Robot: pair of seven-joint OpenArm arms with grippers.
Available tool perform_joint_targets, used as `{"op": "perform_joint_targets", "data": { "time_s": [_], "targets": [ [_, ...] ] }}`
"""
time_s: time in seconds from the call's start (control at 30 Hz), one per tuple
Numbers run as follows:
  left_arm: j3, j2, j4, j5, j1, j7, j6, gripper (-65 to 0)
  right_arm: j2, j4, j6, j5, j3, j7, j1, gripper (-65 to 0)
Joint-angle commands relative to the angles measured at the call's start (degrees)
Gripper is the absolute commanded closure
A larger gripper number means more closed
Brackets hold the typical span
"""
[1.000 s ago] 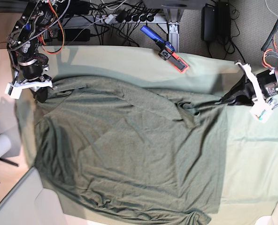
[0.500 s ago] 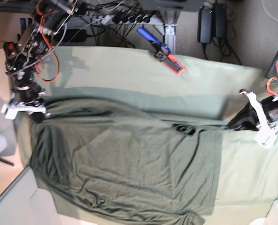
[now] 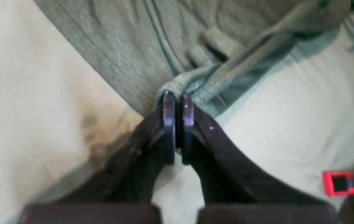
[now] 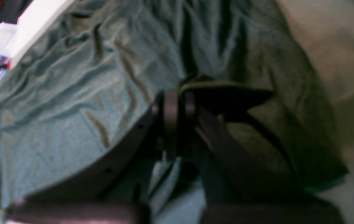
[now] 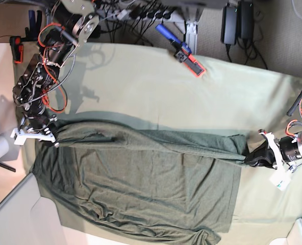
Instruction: Fold the T-shirt properly
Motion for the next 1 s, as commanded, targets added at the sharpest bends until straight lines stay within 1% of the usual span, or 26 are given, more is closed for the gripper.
{"op": "perform_joint_targets", "data": {
  "time_s": [0.0,0.17,0.2,0.23,0.27,0.3,0.33,0.4,0.47,0.53,0.6,0.7,0.77,0.83,0.9,0.97],
  "targets": [
    [0.2,-0.7,-0.5,-0.5,-2.8,-1.6,-0.7,0.0,1.0,0.2,0.3,0.4,-0.6,1.7,2.2,0.0],
    [1.7,0.7,-4.4,-0.4,-5.8,-1.5,-0.7,0.0,0.9,-1.5,0.3,-1.7,-3.5,3.4,3.1,0.0],
    [1.7,0.9,-4.5,-0.4,-5.8,-1.5,-0.7,0.0,1.0,-1.5,0.5,-1.6,-4.2,3.1,3.1,-7.5],
    [1.7,1.1,-4.5,-0.4,-5.7,-1.5,-0.7,0.0,1.0,-1.5,1.3,-1.6,-4.8,2.4,3.1,-20.1],
    [1.7,1.2,-4.5,-0.4,-5.7,-1.5,-0.7,0.0,1.0,-1.4,3.2,-1.1,-5.4,1.2,3.1,-30.7],
    [1.7,1.4,-4.5,-0.4,-5.7,-1.5,-0.7,0.0,0.9,-0.9,4.6,-0.2,-6.0,-0.4,3.1,-37.8],
    [1.7,1.5,-4.5,-0.3,-5.7,-1.5,-0.7,0.0,0.9,0.1,5.2,0.7,-6.5,-2.3,3.0,-40.0],
    [1.7,1.6,-4.5,-0.2,-5.7,-1.5,-0.7,0.0,0.8,3.7,5.8,2.3,-7.5,-4.5,1.8,-39.9],
    [1.7,1.6,-4.5,0.6,-5.7,-1.5,-0.7,0.0,0.7,9.2,7.4,3.5,-8.6,-5.4,-0.6,-39.9],
    [1.7,1.6,-4.5,0.6,-5.7,-1.5,-0.7,0.0,0.8,15.1,8.2,3.5,-10.4,-7.0,-3.5,-39.9],
    [1.7,1.6,-4.5,0.5,-5.7,-1.5,-0.7,0.0,1.0,20.0,9.1,3.5,-13.4,-8.3,-7.0,-39.9],
    [1.7,1.6,-4.5,0.5,-5.7,-1.5,-0.7,0.0,0.9,24.6,9.9,2.8,-19.1,-7.8,-12.6,-39.9],
    [1.7,1.6,-4.5,0.5,-5.7,-1.5,-0.7,0.0,0.9,26.0,9.9,-1.3,-23.0,-5.7,-15.3,-39.9],
    [1.7,1.6,-4.5,0.5,-5.7,-1.5,-0.7,0.0,1.0,26.1,9.8,-7.2,-26.0,-2.6,-16.9,-39.9],
    [1.7,1.6,-4.5,0.5,-5.7,-1.5,-0.7,0.0,1.0,26.0,9.7,-12.5,-28.0,-0.1,-17.5,-39.9],
    [1.7,1.6,-4.5,0.5,-5.7,-1.5,-0.7,0.0,1.0,26.0,9.3,-15.5,-28.9,1.1,-17.5,-39.9]
  ]
}}
